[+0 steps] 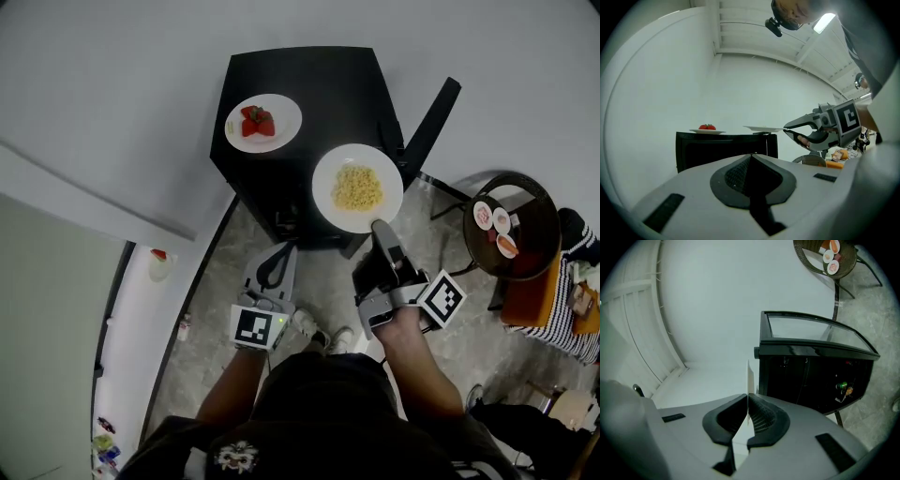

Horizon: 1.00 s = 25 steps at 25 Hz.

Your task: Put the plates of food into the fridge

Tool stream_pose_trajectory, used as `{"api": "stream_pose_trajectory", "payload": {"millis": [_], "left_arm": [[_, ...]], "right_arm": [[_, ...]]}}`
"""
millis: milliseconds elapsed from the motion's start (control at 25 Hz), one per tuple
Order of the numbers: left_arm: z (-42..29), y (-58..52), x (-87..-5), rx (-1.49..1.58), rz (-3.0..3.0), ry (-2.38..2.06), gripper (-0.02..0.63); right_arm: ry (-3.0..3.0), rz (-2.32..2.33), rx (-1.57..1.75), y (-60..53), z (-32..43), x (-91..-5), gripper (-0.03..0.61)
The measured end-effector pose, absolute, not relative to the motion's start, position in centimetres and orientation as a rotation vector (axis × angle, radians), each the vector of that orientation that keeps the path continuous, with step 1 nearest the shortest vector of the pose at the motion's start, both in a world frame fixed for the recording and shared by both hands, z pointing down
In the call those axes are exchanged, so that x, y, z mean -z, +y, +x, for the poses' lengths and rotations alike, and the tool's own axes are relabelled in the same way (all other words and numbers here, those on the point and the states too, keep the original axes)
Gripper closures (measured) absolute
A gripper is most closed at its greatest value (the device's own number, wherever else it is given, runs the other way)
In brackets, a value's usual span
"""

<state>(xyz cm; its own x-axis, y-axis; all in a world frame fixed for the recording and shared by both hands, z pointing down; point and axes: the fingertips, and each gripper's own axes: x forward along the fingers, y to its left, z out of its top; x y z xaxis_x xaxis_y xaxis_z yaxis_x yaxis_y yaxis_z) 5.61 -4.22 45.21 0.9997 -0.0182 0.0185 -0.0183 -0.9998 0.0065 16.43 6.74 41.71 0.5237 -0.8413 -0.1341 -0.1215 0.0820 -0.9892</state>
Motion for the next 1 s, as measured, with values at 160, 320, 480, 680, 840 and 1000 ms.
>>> {"api": "stream_pose_trajectory", "payload": {"millis": [160,320,480,680,840,1000], "left_arm": [[3.7,-3.6,-45.3,-0.06,3.081,-0.093,0.592],[2.2,-3.6,-44.3,-0.039,3.057,-0.165,0.592],[1.2,-4.3,-43.2,-0.033,3.079,-0.262,0.592],[1.2,-5.8,-43.1,-0.058,3.072,-0.312,0.592],[2.2,-7.4,-43.5,-0.062,3.078,-0.269,0.592],[3.7,-9.0,-44.3,-0.066,3.086,-0.223,0.592]], "right_arm": [[0.924,-1.421,0.682,7.6,15.1,-42.4,0.548],[0.942,-1.425,0.705,8.0,14.0,-43.3,0.548],[0.952,-1.411,0.726,7.9,13.0,-44.0,0.548],[0.927,-1.426,0.732,7.3,12.6,-45.4,0.548],[0.888,-1.442,0.722,6.1,13.4,-46.7,0.548],[0.861,-1.445,0.728,4.7,14.4,-48.2,0.548]]}}
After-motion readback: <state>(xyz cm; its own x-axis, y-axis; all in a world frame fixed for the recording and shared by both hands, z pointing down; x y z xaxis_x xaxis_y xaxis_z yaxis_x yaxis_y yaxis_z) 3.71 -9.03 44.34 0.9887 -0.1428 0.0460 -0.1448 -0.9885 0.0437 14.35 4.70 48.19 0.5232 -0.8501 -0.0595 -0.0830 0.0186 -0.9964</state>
